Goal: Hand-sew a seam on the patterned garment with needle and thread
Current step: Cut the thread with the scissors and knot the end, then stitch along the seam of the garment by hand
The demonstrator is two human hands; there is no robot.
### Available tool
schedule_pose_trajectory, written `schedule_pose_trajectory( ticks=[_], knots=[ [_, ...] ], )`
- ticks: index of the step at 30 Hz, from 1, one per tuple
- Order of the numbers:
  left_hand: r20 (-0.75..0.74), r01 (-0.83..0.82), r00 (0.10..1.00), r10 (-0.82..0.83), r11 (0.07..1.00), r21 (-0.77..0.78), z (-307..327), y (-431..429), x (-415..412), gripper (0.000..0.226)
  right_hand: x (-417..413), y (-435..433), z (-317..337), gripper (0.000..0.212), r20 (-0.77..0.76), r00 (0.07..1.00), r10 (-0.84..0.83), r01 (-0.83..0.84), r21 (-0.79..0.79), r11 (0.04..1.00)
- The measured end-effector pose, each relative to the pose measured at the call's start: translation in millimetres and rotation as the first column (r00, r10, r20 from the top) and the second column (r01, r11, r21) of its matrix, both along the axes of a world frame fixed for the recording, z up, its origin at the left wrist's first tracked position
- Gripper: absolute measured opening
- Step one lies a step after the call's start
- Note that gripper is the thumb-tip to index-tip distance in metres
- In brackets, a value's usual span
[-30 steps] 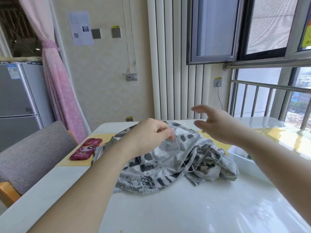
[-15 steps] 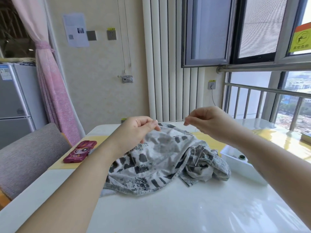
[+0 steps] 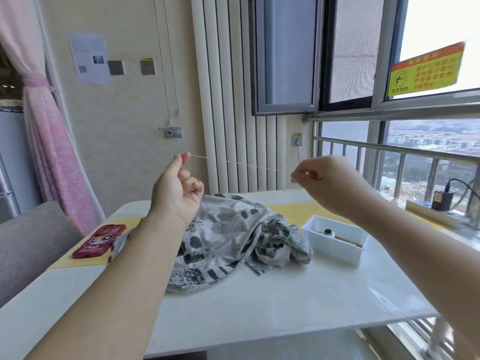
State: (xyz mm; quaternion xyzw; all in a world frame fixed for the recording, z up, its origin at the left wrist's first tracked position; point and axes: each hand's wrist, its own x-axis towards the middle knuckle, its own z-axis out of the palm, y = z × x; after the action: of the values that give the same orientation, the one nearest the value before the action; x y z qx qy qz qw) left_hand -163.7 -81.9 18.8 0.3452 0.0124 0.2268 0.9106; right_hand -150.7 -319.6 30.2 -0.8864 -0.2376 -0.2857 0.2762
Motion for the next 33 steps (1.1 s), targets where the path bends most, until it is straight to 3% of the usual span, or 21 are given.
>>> schedule_pose_trajectory(
  ticks=[5,7,9,12,14,16,18,20,22,24,25,27,29,31,33],
  knots=[
    [0.008,-0.03,1.0,0.029,0.997,0.073,-7.1,-12.2,-8.2,0.024,-7.6,-14.2,7.5,0.021,0.052,0.998,-0.026,0.023,0.068,0.997],
    [-0.021,-0.031,0.999,0.037,0.972,0.235,-13.0,-14.1,-6.8,0.023,-0.9,-15.3,3.2,0.021,0.005,0.999,-0.041,0.041,0.056,0.998],
    [-0.082,0.003,0.996,0.039,0.888,0.461,-23.6,-14.1,-2.5,0.023,12.5,-15.1,-7.6,0.02,-0.068,0.996,-0.06,0.062,0.019,0.998],
    [-0.146,0.062,0.986,0.078,0.647,0.76,-38.8,-13.2,4.6,0.026,41.5,-14.3,-32.1,0.022,-0.238,0.968,-0.076,0.067,-0.048,0.997],
    [-0.136,0.063,0.977,0.163,0.387,0.92,-45.1,-13.2,8.6,0.027,62.9,-14.5,-48.2,0.022,-0.369,0.926,-0.08,0.053,-0.081,0.995],
    [-0.117,0.086,0.974,0.195,0.162,0.983,-50.2,-14.6,12.4,0.027,82.7,-17.1,-63.0,0.024,-0.467,0.872,-0.149,0.055,-0.21,0.976],
    [-0.136,0.136,0.975,0.175,0.013,0.991,-55.1,-15.7,17.6,0.027,94.1,-19.9,-72.1,0.028,-0.471,0.822,-0.319,0.063,-0.482,0.874],
    [-0.162,0.182,0.972,0.168,-0.111,0.977,-58.3,-17.9,23.8,0.026,99.8,-19.8,-76.2,0.035,-0.344,0.848,-0.402,0.093,-0.651,0.753],
    [-0.175,0.209,0.971,0.165,-0.217,0.954,-60.9,-22.2,31.4,0.027,97.3,-11.5,-70.6,0.041,-0.294,0.911,-0.288,0.091,-0.539,0.838],
    [-0.172,0.214,0.972,0.161,-0.298,0.93,-62.3,-28.0,39.5,0.028,90.6,1.7,-59.6,0.042,-0.357,0.934,0.006,-0.084,-0.203,0.975],
    [-0.182,0.222,0.971,0.153,-0.312,0.924,-62.5,-30.8,43.1,0.029,85.1,9.0,-53.2,0.044,-0.449,0.87,0.201,-0.212,0.026,0.977],
    [-0.207,0.232,0.972,0.113,-0.295,0.927,-63.2,-35.1,49.7,0.032,73.1,21.5,-46.4,0.054,-0.608,0.604,0.515,-0.337,0.39,0.857],
    [-0.206,0.215,0.977,0.061,-0.226,0.95,-62.0,-37.2,53.1,0.037,67.8,31.3,-50.3,0.063,-0.68,0.475,0.559,-0.4,0.399,0.825],
    [-0.187,0.189,0.982,0.031,-0.154,0.97,-60.1,-37.1,55.4,0.038,70.3,38.9,-57.4,0.055,-0.7,0.47,0.538,-0.435,0.347,0.831],
    [-0.159,0.162,0.987,0.033,-0.137,0.977,-57.3,-36.1,55.3,0.034,77.8,41.5,-61.8,0.032,-0.698,0.48,0.532,-0.438,0.334,0.835]
  ],
)
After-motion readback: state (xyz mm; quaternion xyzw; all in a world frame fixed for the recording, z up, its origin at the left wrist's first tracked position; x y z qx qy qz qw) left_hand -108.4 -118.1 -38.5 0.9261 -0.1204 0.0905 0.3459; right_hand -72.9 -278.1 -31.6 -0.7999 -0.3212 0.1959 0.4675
